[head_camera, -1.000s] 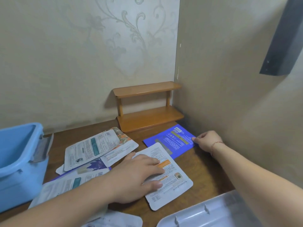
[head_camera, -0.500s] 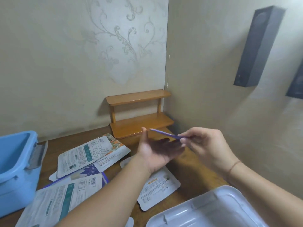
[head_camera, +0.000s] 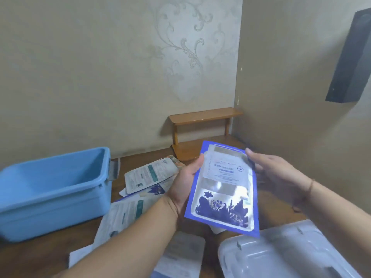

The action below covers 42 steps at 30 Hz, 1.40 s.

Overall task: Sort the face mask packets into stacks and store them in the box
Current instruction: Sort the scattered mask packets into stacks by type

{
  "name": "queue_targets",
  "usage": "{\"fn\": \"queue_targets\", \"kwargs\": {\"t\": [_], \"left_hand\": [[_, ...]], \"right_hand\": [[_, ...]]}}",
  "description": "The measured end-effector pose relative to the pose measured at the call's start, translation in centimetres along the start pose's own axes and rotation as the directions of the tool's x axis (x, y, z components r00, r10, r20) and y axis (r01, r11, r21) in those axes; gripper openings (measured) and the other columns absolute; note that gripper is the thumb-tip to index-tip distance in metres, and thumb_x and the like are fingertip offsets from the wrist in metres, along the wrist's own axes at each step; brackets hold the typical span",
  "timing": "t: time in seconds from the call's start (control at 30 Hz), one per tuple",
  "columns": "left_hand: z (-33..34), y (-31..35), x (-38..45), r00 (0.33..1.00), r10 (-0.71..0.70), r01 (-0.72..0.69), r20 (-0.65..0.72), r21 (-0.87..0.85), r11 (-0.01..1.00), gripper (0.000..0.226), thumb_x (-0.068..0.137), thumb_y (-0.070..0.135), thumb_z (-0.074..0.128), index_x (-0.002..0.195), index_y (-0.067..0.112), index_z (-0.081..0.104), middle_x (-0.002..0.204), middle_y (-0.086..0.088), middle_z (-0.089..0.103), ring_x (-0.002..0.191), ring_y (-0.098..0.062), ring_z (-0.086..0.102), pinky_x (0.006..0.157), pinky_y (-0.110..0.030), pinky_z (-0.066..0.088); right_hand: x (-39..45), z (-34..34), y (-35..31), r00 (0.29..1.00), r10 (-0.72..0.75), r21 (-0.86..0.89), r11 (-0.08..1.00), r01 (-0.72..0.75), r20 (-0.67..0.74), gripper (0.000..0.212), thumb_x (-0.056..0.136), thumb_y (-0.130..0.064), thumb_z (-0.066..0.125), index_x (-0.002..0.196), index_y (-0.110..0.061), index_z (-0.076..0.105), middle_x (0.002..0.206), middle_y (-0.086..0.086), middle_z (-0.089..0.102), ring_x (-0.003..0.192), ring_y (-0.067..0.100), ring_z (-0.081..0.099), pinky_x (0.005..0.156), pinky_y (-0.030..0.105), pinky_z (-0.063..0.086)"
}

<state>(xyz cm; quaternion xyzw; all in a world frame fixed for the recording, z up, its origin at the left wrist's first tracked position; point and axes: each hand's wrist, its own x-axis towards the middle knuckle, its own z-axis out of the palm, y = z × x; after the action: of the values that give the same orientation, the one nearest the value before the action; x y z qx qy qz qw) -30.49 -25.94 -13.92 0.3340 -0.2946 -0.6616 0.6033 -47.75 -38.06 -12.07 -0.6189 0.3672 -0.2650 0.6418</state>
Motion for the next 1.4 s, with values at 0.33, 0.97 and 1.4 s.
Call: {"fn": "queue_targets", "kwargs": {"t": [0.33,0.97,1.4], "left_hand": [[-3.6,-0.7,-18.5,0.828,0.293,-0.074,-0.478,0.425,0.902,0.029,0.097,0.003,0.054,0.122,0.017,0.054,0.109,-0.016,0.073,0.075,-0.019,0.069,0.061,-0.029,0.059],[-9.5,-6.6,-51.1,0.182,0.626,0.217,-0.758,0.652,0.726,0.034,0.071,-0.006,0.081,0.081,0.027,0.082,0.057,-0.01,0.067,0.045,-0.012,0.053,0.054,-0.017,0.048],[-11.8,-8.4,-51.4,0.195,0.887,0.547,-0.418,0.797,0.255,0.034,0.059,0.015,0.093,0.072,0.041,0.076,0.06,0.012,0.054,0.052,-0.001,0.052,0.053,-0.008,0.042]], "right_hand": [[0.1,13.6,-0.5,0.992,-0.034,-0.035,0.999,0.039,0.123,0.013,0.088,-0.006,0.065,0.1,-0.006,0.068,0.094,0.017,0.07,0.071,0.023,0.065,0.062,0.033,0.056],[-11.0,46.2,4.5,0.758,-0.186,-0.471,0.685,0.557,0.626,0.011,0.075,-0.021,0.081,0.084,-0.02,0.073,0.07,-0.002,0.065,0.046,-0.001,0.056,0.048,0.014,0.043],[-10.5,46.8,6.8,0.728,-0.192,-0.631,0.387,0.673,0.658,0.025,0.085,-0.049,0.064,0.105,-0.034,0.068,0.111,-0.008,0.064,0.1,0.015,0.06,0.079,0.03,0.05]]}}
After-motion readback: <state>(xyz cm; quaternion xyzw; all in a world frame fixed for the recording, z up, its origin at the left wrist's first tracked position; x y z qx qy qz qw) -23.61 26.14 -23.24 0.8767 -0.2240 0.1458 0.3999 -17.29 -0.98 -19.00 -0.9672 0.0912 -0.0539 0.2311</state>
